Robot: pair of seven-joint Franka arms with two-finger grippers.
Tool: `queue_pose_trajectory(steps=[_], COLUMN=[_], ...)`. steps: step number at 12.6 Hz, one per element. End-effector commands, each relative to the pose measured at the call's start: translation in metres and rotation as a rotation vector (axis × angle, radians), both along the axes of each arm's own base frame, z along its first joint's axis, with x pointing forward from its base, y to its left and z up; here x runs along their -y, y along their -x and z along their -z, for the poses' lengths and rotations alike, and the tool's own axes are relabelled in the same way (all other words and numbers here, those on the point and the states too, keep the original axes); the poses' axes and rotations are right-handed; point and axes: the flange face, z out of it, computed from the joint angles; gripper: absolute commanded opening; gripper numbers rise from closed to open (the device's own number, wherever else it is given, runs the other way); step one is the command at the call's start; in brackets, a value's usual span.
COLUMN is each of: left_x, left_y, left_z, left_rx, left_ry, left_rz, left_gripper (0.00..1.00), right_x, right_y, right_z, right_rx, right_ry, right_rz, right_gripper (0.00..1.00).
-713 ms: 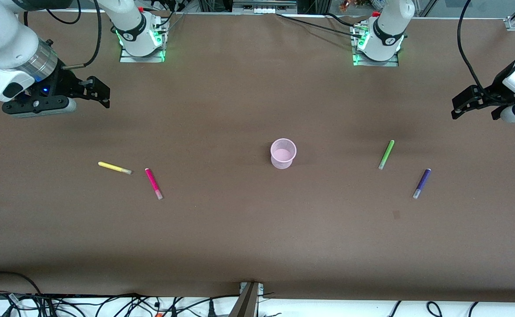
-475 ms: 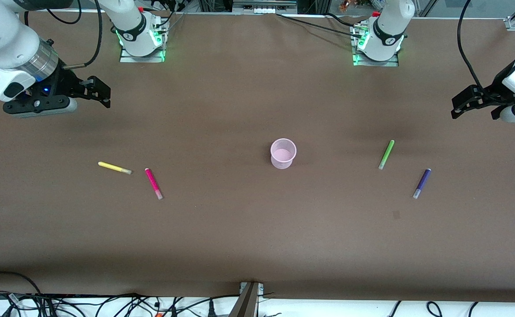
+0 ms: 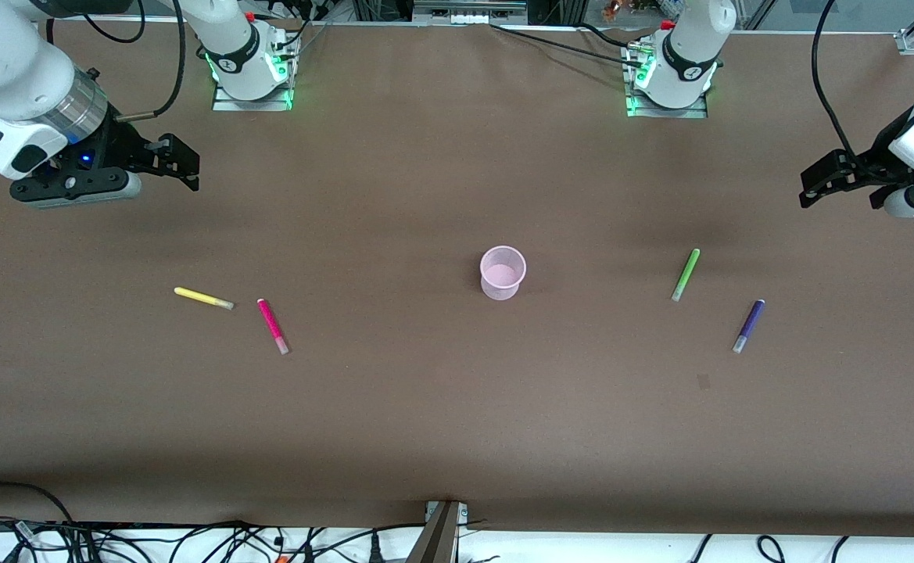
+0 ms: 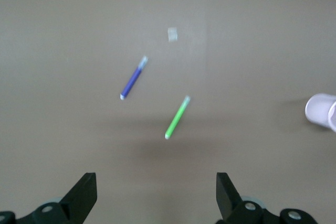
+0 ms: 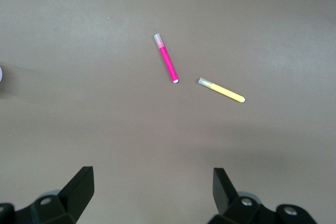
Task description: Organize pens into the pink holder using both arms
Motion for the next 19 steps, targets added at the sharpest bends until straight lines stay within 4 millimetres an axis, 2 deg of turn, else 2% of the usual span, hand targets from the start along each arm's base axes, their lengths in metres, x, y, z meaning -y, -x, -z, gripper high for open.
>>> queue_pose_trajectory(steps=[1,2,3,5,6,7,8,9,10,13,15,16,19], left_x=[-0.020,-0.024,-0.029,-0.051,-0.054,-0.065,-0.085,-0.096,-0.099,-0.115,-0.109,-0.109,-0.140], left_y=[-0.011,-0.013,-0.021,-0.037,-0.045,-0.054,-0.062,-0.070,-0.076,-0.069,-0.057,-0.056,-0.054], left_z=[0.027,0.033,0.047,0.080,0.094,0.114,0.135,0.154,0.177,0.252,0.308,0.326,0.377], left_rx=[-0.091,-0.106,-0.129,-0.143,-0.135,-0.141,-0.137,-0.117,-0.108,-0.087,-0.086,-0.071,-0.022], left_ry=[-0.027,-0.050,-0.061,-0.037,-0.029,-0.018,-0.005,-0.001,0.003,0.008,0.019,0.018,0.017], left_rz=[0.020,0.086,0.176,0.308,0.370,0.413,0.449,0.502,0.535,0.537,0.574,0.583,0.624], left_gripper=[1.00,1.00,1.00,1.00,1.00,1.00,1.00,1.00,1.00,1.00,1.00,1.00,1.00], right_x=[-0.004,-0.004,-0.005,-0.004,-0.005,-0.005,-0.011,-0.017,-0.019,-0.023,-0.023,-0.023,-0.023], right_y=[0.003,0.003,0.003,0.003,0.003,0.003,0.004,0.005,0.006,0.007,0.006,0.006,0.003], right_z=[-0.008,-0.009,-0.010,-0.010,-0.011,-0.011,-0.011,-0.012,-0.012,-0.012,-0.012,-0.013,-0.016], right_rx=[0.006,0.007,0.009,0.006,0.008,0.009,0.014,0.018,0.019,0.020,0.020,0.023,0.031], right_ry=[-0.007,-0.007,-0.008,-0.007,-0.007,-0.006,-0.004,-0.002,0.001,0.007,0.007,0.006,0.005], right_rz=[-0.003,-0.005,-0.008,-0.006,-0.008,-0.011,-0.024,-0.032,-0.037,-0.046,-0.047,-0.048,-0.053], right_gripper=[1.00,1.00,1.00,1.00,1.00,1.00,1.00,1.00,1.00,1.00,1.00,1.00,1.00])
